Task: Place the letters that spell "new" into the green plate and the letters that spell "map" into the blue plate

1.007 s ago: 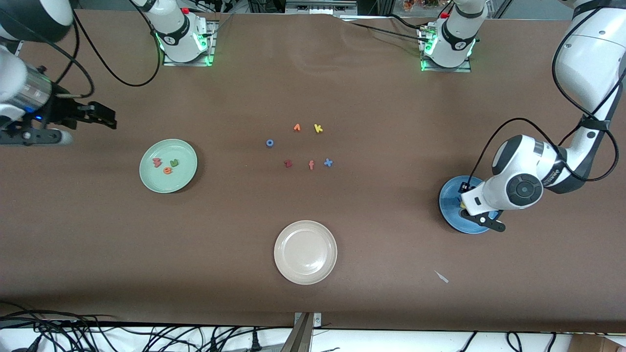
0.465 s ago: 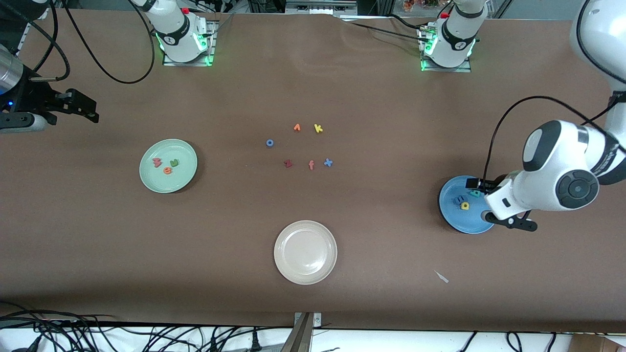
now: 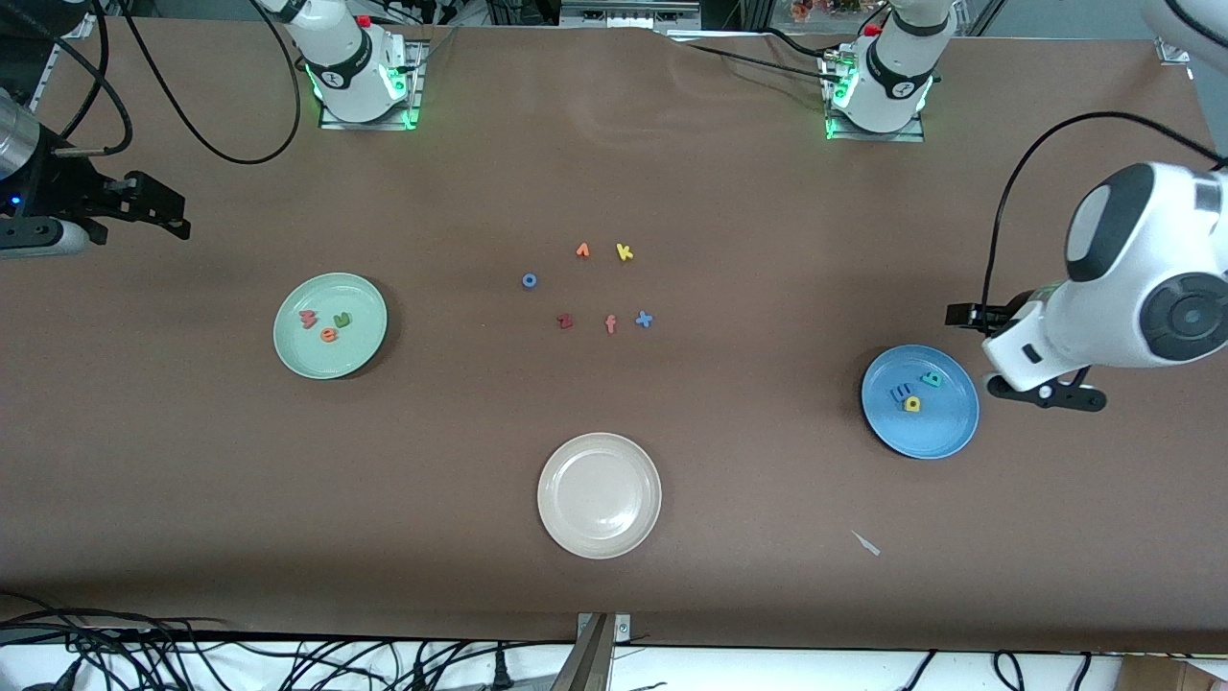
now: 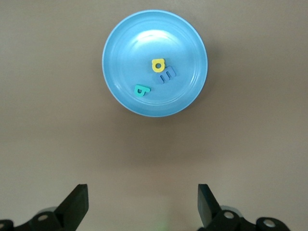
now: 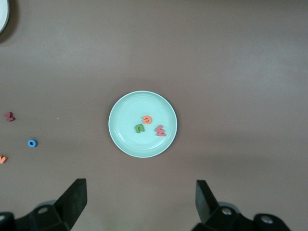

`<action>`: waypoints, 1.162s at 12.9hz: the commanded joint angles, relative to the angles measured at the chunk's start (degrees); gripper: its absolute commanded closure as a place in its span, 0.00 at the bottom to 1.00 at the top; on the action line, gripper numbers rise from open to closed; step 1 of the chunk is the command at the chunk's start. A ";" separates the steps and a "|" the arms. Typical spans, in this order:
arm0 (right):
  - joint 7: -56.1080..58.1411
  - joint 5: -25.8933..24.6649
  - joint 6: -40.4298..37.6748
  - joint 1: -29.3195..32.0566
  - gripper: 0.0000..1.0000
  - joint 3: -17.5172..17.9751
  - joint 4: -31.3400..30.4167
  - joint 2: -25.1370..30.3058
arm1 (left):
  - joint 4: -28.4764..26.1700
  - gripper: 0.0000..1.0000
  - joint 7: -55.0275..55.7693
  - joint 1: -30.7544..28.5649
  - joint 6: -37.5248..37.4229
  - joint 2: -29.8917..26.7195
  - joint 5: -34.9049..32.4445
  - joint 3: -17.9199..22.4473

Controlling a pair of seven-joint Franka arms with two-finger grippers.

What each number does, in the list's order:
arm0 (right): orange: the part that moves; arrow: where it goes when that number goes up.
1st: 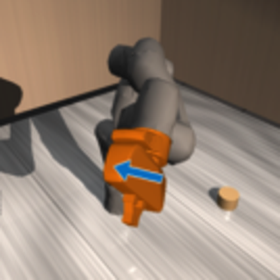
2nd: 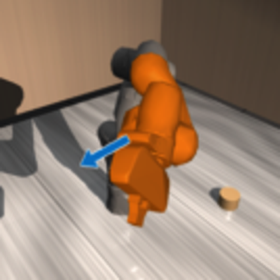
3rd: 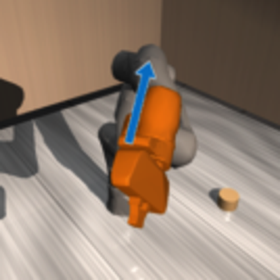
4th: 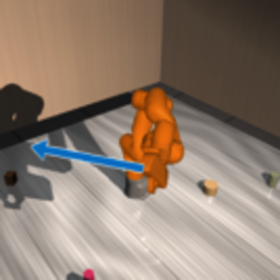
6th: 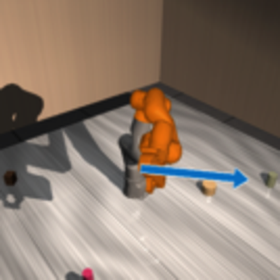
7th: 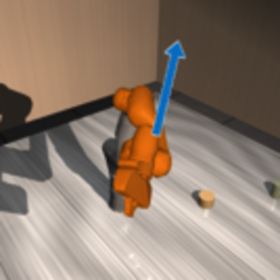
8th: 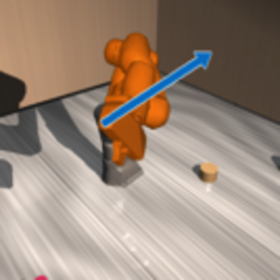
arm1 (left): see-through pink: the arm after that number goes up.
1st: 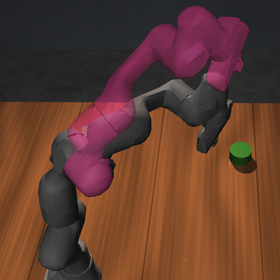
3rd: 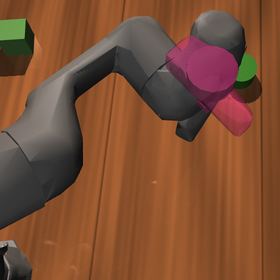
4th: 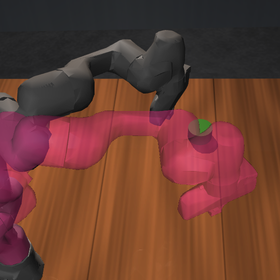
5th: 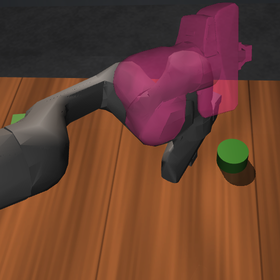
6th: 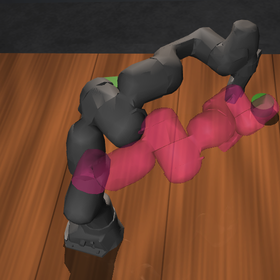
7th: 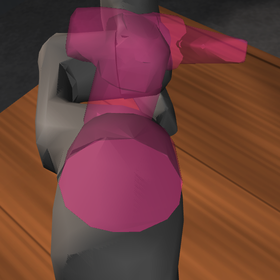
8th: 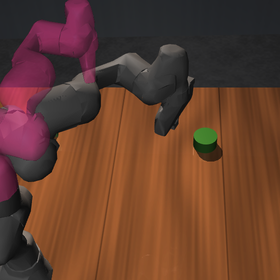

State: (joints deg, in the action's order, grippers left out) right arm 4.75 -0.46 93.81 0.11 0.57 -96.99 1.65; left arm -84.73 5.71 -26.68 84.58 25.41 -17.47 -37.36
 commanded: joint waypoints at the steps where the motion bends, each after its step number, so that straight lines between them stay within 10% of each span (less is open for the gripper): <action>1: 1.14 0.99 -0.64 1.12 0.00 0.75 0.31 0.98 | 1.15 0.00 -0.44 -1.18 -2.57 -6.31 7.33 3.85; 4: 0.08 0.99 -2.23 1.03 0.00 0.66 0.57 1.16 | 3.07 0.00 -0.53 0.13 -5.65 -9.23 11.41 8.34; 8: 0.08 3.35 -0.92 1.12 0.00 -0.83 0.40 0.99 | 2.55 0.00 -0.79 14.61 -5.04 -15.12 18.06 27.39; 15: 0.96 3.72 0.32 1.03 0.00 -1.36 0.66 0.81 | -2.45 0.00 -0.97 20.44 -0.12 -22.51 18.26 30.41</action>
State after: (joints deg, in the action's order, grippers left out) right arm 4.81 2.74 94.28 0.67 -0.94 -96.75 2.10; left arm -83.34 5.53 -6.80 82.22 5.81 -0.55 -8.31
